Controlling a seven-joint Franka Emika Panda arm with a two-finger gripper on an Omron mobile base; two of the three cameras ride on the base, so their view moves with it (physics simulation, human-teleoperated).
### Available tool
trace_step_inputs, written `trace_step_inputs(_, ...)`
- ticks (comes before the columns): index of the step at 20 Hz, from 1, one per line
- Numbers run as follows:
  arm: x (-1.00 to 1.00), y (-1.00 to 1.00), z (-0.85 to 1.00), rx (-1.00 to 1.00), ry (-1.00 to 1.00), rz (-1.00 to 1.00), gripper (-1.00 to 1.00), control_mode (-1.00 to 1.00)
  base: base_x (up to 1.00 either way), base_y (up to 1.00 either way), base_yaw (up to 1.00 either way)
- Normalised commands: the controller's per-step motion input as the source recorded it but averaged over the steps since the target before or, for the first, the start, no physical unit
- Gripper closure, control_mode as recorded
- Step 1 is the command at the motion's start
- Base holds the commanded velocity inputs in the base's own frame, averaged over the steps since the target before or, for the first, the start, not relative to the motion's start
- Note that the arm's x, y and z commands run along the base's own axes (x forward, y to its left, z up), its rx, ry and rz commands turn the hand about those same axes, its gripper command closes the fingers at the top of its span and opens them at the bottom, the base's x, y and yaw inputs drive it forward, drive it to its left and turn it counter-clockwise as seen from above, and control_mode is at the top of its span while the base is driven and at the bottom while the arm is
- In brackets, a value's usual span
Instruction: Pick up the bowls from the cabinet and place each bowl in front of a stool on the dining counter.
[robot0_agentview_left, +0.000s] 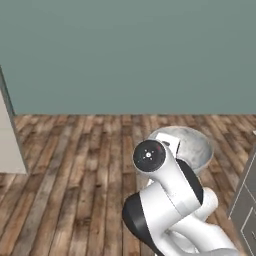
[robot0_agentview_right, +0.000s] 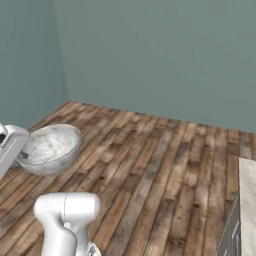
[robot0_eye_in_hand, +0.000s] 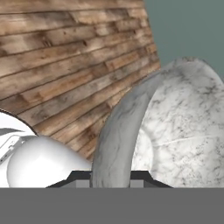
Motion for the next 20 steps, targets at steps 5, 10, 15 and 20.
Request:
trace_step_inputs(5, 0.00, 0.00, 0.00, 0.00, 0.00, 0.00, 1.00, 1.00, 0.35, -0.80, -0.13)
trace_step_inputs(10, 0.00, 0.00, 0.00, 0.00, 0.00, 0.00, 1.00, 1.00, 0.84, -0.23, -0.22)
trace_step_inputs(15, 0.00, 0.00, 0.00, 0.00, 0.00, 0.00, 1.00, 1.00, 1.00, -0.15, -0.42)
trace_step_inputs(20, 0.00, 0.00, 0.00, 0.00, 0.00, 0.00, 1.00, 1.00, 1.00, -0.13, -0.37)
